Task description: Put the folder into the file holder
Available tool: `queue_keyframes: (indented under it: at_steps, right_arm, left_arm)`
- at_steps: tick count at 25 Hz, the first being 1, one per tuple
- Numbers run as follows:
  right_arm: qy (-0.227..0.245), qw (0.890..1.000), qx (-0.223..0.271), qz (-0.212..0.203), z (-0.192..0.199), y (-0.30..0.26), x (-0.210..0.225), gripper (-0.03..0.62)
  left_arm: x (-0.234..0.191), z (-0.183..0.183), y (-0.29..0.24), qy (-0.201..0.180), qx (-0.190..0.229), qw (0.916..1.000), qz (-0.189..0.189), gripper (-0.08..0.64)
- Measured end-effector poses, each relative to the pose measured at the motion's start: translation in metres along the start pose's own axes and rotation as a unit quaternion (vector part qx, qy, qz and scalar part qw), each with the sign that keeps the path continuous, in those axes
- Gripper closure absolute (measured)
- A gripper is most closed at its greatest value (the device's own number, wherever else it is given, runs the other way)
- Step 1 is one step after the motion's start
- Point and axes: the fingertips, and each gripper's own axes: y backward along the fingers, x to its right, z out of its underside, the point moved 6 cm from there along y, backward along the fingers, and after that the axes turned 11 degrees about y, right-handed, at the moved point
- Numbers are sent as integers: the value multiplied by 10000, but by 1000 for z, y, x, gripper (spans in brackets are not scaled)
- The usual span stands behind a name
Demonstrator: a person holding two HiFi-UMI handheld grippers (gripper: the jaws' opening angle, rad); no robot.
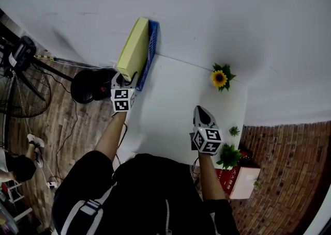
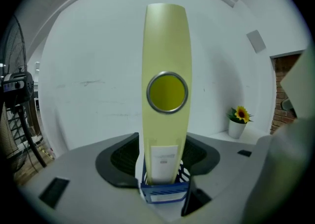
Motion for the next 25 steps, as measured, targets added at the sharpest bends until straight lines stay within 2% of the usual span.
queue_keyframes:
  at_steps: [11, 15, 19, 25]
  right_arm:
    - [201, 9991, 263, -282, -15, -8, -32, 586]
    - [317, 9980, 387, -373, -23, -11, -43, 586]
    - [371, 9966, 589, -437, -34, -9, -53, 586]
    - [409, 9946, 846, -451, -45, -10, -58, 588]
  left_arm:
    - [-13, 3, 58, 103, -330, 9986, 400, 308]
    - [-11, -2, 79, 51, -520, 9971, 548, 395]
    - [-5, -15, 98, -40, -476, 9960, 749, 493]
    - [10, -39, 117, -218, -231, 9961, 828, 519]
